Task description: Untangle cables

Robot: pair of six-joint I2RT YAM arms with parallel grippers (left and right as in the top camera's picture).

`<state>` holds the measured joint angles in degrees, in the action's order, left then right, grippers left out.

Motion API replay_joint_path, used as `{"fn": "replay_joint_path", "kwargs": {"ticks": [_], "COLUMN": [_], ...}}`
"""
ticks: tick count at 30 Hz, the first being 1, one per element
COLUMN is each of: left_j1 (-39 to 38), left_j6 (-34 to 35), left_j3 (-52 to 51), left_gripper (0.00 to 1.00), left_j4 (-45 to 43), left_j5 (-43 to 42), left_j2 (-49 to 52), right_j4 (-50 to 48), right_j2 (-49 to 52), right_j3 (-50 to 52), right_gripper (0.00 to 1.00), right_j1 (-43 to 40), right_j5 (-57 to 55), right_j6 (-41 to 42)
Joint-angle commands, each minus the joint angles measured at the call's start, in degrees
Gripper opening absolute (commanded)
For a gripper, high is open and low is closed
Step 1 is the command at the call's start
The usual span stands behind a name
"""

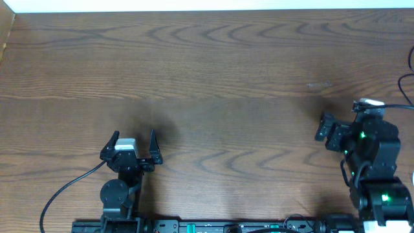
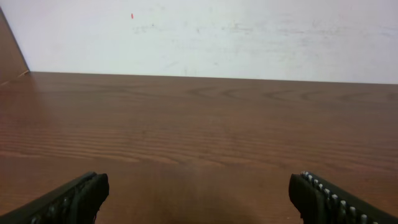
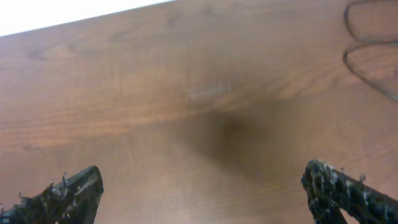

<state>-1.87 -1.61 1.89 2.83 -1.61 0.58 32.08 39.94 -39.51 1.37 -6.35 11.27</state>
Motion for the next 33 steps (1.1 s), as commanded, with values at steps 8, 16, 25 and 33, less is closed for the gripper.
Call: {"fn": "replay_joint_path", "kwargs": {"ticks": [8, 16, 25, 33], "left_j1": [0.3, 0.3, 0.3, 0.3], "left_j6": [-0.9, -0.9, -0.9, -0.9], "left_j3": [-1.7, -1.7, -1.7, -1.7], "left_gripper": [0.98, 0.98, 0.98, 0.98], "left_j4": [1.1, 1.1, 1.1, 1.1], "left_j5": [-0.3, -0.3, -0.3, -0.3], "left_j2": [-0.3, -0.3, -0.3, -0.3], "right_j4": [-14.9, -22.1, -27.3, -27.8], "right_j2": [-10.5, -19.2, -27.2, -28.5], "right_j3": [15.6, 27.0, 32.1, 34.6], "right_gripper": [0.99, 0.99, 0.99, 0.99], "right_j1": [0.1, 0.1, 0.1, 0.1], "right_j5": [-1.2, -0.5, 0.6, 2.4], "right_j6": [-1.2, -1.0, -1.0, -1.0]}}
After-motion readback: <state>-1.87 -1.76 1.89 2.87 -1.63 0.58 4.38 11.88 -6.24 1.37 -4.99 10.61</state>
